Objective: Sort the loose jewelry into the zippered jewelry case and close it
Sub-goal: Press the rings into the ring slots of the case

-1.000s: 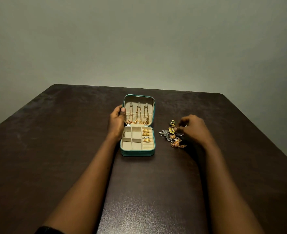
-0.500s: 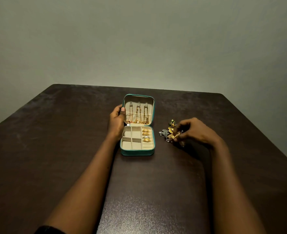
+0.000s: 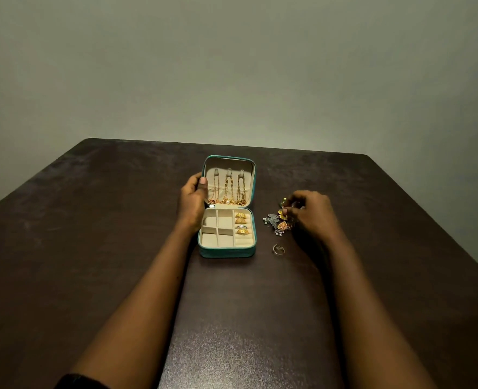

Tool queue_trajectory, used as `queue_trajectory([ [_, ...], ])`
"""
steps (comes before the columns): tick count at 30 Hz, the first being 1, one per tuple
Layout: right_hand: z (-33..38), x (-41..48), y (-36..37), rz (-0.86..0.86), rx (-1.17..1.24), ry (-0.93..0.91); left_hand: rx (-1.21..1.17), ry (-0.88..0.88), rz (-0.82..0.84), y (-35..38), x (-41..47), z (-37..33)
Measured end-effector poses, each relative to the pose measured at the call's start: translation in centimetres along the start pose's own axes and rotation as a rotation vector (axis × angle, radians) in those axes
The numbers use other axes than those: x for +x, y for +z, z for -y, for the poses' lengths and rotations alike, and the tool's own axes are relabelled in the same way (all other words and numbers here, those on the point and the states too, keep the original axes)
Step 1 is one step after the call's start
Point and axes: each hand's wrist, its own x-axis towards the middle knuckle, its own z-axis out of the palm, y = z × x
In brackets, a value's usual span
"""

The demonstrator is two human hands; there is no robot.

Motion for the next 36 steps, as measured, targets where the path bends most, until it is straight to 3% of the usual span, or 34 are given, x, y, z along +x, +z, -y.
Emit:
queue_trajectory([
  [3,0.3,0.1,0.8,-0.063,0.002,-0.038,0.002,0.003,0.004,0.0,0.0,0.0],
  [8,0.0,0.5,1.1,-0.319,0.127,0.049,-0.034,-0.005,0.004,0.1,-0.2,-0.1],
  [14,-1.3,1.0,1.5,-0.276,0.003,0.201,-0.03,0.001,0.014,0.0,-0.1,0.0],
  [19,-1.1,1.0,0.5,-0.292,0.014,0.182,-0.034,0.008,0.014,0.0,0.0,0.0],
  [24,-0.9,0.0,-1.6,-0.092,0.079,0.159,-0.035,0.009,0.017,0.0,0.0,0.1],
  [30,0.3,-1.2,-3.5,0.463,0.154,0.013,-0.037,0.021,0.012,0.1,-0.1,0.0],
  [36,1.5,-1.4,-2.6,0.638,0.026,-0.029,-0.043,0.018,0.018,0.1,0.0,0.1],
])
